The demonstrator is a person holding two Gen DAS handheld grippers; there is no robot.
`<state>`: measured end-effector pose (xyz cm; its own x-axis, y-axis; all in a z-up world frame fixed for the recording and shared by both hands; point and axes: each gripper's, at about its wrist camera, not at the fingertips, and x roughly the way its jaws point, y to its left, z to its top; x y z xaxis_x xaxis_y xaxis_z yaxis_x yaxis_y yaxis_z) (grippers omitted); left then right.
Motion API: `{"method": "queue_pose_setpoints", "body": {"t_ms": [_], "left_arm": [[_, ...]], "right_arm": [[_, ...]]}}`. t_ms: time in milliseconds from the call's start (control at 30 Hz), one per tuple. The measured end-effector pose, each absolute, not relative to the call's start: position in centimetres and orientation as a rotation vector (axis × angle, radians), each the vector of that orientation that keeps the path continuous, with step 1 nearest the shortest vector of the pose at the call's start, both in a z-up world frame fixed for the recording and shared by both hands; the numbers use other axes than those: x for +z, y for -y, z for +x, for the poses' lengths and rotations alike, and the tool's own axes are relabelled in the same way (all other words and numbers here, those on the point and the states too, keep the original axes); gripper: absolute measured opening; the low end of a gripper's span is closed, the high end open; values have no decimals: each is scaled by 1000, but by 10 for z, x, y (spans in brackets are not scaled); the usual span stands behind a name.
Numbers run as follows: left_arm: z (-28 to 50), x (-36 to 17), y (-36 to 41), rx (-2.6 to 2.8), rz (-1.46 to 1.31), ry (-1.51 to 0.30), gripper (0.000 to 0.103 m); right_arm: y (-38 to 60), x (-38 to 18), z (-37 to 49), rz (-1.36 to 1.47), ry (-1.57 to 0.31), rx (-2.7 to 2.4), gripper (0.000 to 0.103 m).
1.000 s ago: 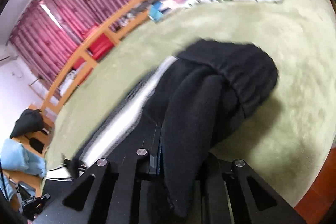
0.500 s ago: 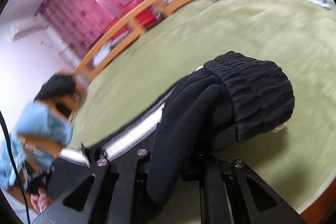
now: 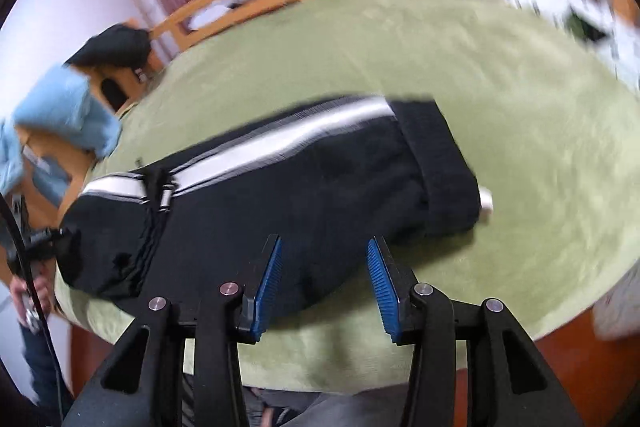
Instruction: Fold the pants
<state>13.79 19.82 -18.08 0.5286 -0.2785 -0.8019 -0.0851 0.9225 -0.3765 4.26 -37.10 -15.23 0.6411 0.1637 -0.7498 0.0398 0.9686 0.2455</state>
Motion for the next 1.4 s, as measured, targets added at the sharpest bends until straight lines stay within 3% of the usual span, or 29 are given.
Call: {"method": "queue_pose_setpoints", "body": {"t_ms": [100, 200, 367, 667, 933, 967, 1000, 1033, 1267, 1400], "left_arm": [[119, -177, -197, -139, -385, -1018, 52], [95, -164, -213, -46, -330, -958, 71], [66, -140, -241, -36, -348, -858, 76], [52, -187, -213, -195, -437, -940, 77], [42, -217, -210, -268, -502, -993, 77], [42, -218, -212, -267, -512, -995, 77], [42, -220, -214, -265, -527, -995, 77], [43, -220, -215, -265, -539, -997, 77], [29, -209, -224, -270, -552, -940, 77], [32, -206, -221, -283, -578, -923, 77]], "right_arm": [[345, -140, 46, 221, -835, 166, 48], [303, -140, 64, 214, -832, 299, 49], [220, -159, 97, 222, -871, 504, 49], [124, -217, 142, 237, -1041, 621, 46], [104, -248, 159, 226, -1151, 561, 44], [104, -250, 162, 249, -1158, 552, 41], [105, -251, 164, 263, -1160, 547, 14], [103, -254, 166, 270, -1163, 561, 5], [162, -212, 143, 398, -950, 545, 0], [185, -211, 135, 375, -989, 502, 0]]}}
